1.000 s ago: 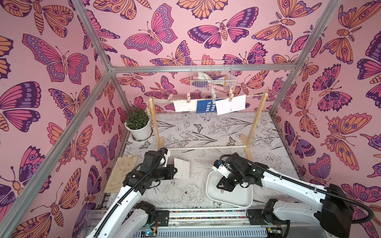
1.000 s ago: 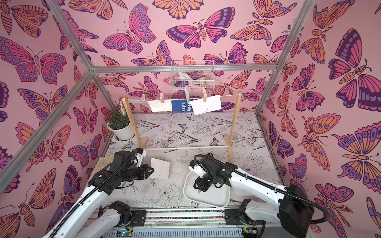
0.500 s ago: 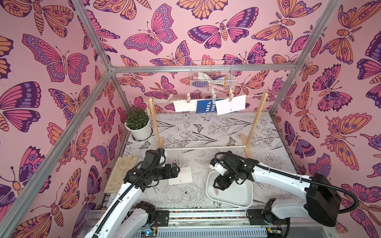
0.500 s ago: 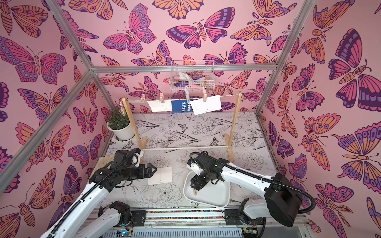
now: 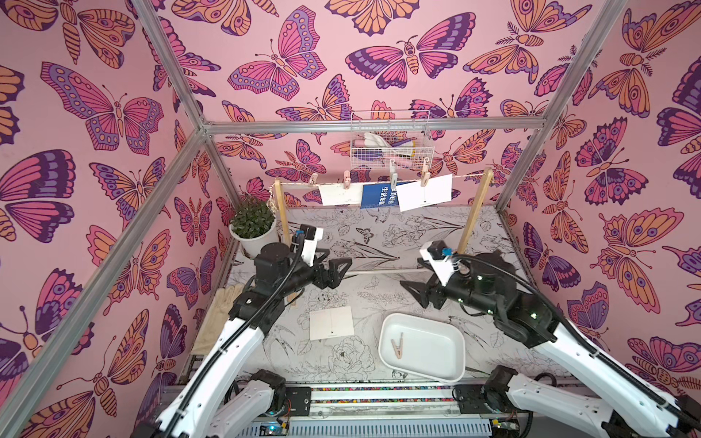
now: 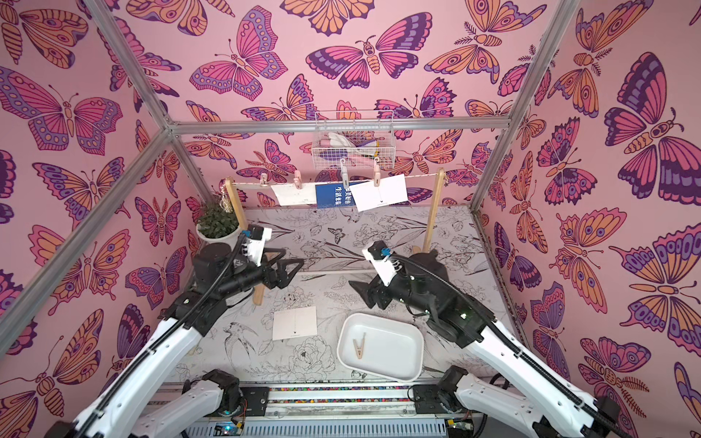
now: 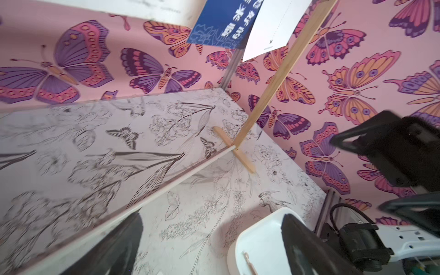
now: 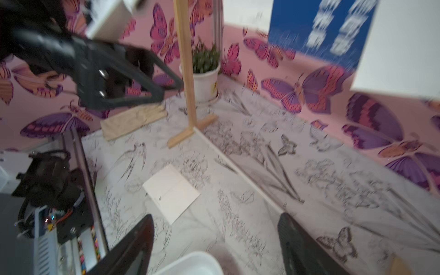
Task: Remove the postcards from the strings
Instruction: Pinch the postcard on the clothesline.
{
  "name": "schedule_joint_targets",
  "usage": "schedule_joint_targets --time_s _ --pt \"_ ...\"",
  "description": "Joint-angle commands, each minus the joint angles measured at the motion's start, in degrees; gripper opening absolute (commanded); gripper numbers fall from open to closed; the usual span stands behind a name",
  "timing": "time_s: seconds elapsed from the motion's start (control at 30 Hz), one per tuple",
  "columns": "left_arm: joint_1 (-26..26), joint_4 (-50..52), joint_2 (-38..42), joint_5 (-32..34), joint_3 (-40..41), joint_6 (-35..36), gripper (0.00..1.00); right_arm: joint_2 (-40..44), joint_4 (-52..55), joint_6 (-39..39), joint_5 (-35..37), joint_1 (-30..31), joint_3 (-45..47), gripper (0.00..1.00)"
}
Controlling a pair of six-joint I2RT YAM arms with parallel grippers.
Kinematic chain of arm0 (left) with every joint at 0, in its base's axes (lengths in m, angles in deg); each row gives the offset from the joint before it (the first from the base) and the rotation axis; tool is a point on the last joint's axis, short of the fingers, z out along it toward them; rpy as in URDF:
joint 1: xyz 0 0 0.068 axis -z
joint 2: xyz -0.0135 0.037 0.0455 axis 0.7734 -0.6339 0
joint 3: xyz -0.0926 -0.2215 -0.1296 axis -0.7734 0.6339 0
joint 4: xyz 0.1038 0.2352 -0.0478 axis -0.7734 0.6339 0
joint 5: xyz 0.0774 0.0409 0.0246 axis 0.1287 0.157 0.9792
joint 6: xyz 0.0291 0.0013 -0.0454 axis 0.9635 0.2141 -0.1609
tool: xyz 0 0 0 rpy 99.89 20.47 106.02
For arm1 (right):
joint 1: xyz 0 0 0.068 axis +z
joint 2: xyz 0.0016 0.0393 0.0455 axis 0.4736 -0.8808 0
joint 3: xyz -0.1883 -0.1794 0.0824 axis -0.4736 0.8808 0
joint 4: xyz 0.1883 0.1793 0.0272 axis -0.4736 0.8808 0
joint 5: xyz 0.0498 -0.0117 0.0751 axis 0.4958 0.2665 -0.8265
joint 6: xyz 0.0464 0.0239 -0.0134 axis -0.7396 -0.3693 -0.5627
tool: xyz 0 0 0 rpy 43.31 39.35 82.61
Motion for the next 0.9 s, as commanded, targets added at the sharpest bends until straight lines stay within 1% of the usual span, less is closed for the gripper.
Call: schedule_joint_targets --time_s 0.0,0.07,0.1,0.17,0.23,0.3,0.43,0.5,0.6,0.7,0.87 --pt "4.57 -12.82 -6.54 -5.86 -2.89 9.7 0.87 -2.34 -6.53 2.54 -2.79 -5.07 -6.34 0.8" --pt "8.38 -13.7 -9.16 -3.0 -4.05 15.4 0.87 -4.06 -7.16 1.6 -5.98 -9.14 -10.04 0.79" --pt "9.69 -15.16 -10.65 -1.97 -4.37 16.67 0.86 -5.21 -7.43 0.37 -9.29 -11.92 -12.19 0.79" --pt "10.29 -20.0 -14.49 -1.85 -4.59 15.86 0.84 -7.94 -7.72 -2.14 -15.62 -16.87 -15.7 0.77" --pt "10.62 -25.09 -17.93 -1.12 -5.0 14.98 0.79 -10.37 -9.08 -4.19 -21.2 -21.18 -18.02 0.77" --pt "11.34 -28.53 -20.65 0.36 -6.0 14.78 0.75 -11.82 -11.91 -5.91 -23.71 -23.88 -18.56 0.78" --pt "12.61 -33.54 -26.21 2.67 -9.24 14.78 0.72 -14.78 -16.73 -5.76 -28.29 -26.96 -19.92 0.81" --pt "12.89 -35.47 -28.66 2.96 -10.92 14.38 0.71 -16.61 -17.47 -5.17 -31.85 -28.07 -21.6 0.81" --pt "13.41 -38.39 -31.55 3.07 -12.92 13.66 0.69 -18.79 -18.34 -4.09 -32.89 -29.24 -23.72 0.81" --pt "14.28 -40.09 -33.47 3.84 -14.38 13.9 0.68 -20.65 -20.32 -4.88 -34.08 -30.93 -25.1 0.81" --pt "14.95 -43.28 -36.1 5.71 -16.1 13.8 0.61 -23.2 -22.75 -6.68 -35.04 -32.37 -26.82 0.81"
